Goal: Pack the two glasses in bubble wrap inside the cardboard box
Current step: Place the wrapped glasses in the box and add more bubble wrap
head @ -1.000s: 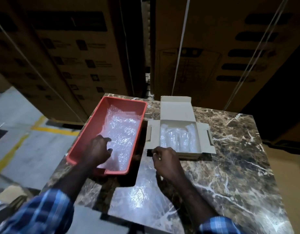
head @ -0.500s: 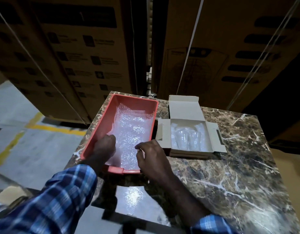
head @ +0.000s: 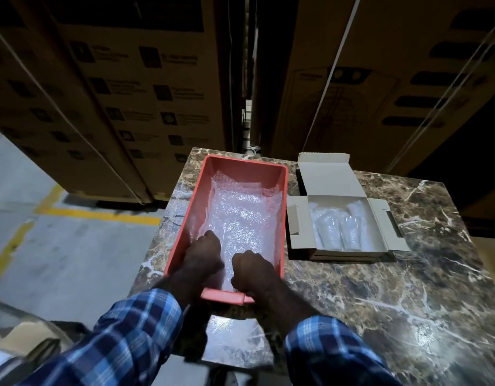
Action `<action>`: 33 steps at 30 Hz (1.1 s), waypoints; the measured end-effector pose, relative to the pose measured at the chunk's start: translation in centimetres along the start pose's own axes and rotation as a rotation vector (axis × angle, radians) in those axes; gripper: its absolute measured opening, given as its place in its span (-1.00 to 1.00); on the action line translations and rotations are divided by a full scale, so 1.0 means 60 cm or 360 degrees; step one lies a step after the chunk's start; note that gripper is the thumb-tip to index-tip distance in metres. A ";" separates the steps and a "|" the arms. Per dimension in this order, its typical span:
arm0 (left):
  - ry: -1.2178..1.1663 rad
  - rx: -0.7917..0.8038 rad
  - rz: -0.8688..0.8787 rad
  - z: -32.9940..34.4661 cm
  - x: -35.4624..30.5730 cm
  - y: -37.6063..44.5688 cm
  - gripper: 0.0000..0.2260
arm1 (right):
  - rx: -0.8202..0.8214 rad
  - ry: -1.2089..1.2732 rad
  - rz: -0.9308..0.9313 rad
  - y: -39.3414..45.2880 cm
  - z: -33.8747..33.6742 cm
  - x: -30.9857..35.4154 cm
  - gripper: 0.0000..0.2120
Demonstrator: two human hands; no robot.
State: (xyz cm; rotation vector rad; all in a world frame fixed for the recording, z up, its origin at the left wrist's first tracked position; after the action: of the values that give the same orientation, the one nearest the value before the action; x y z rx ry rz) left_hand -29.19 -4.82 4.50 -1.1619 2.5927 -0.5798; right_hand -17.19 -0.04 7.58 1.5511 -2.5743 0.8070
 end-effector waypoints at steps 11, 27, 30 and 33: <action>-0.0885 0.0000 -0.0241 -0.033 0.014 0.006 -0.73 | 0.0054 0.0383 0.0100 0.054 0.029 -0.027 -0.44; -0.2245 -0.0277 -0.0161 -0.093 0.019 -0.021 -0.92 | -0.0567 0.0938 0.0283 0.041 -0.028 -0.034 -0.91; -0.1767 -0.0745 0.0116 -0.122 0.030 -0.045 -0.66 | -0.0783 0.0972 0.0232 0.036 -0.056 -0.040 -0.83; -0.1254 -0.0764 0.0427 -0.143 0.023 -0.055 -0.27 | -0.0948 0.0906 0.0048 0.029 -0.087 -0.042 -0.80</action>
State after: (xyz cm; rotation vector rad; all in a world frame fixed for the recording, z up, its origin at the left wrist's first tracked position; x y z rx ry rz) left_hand -31.10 -5.65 13.57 -0.8728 2.1444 0.4994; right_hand -18.58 5.00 10.65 0.9394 -2.1324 0.3470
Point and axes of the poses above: each hand's wrist, its own y-axis towards the middle knuckle, its own z-axis out of the palm, x = y × z, the point moved 4 cm from there along y, towards the middle knuckle, and after that the axes turned 5 degrees about -z, right-handed, at the moved point
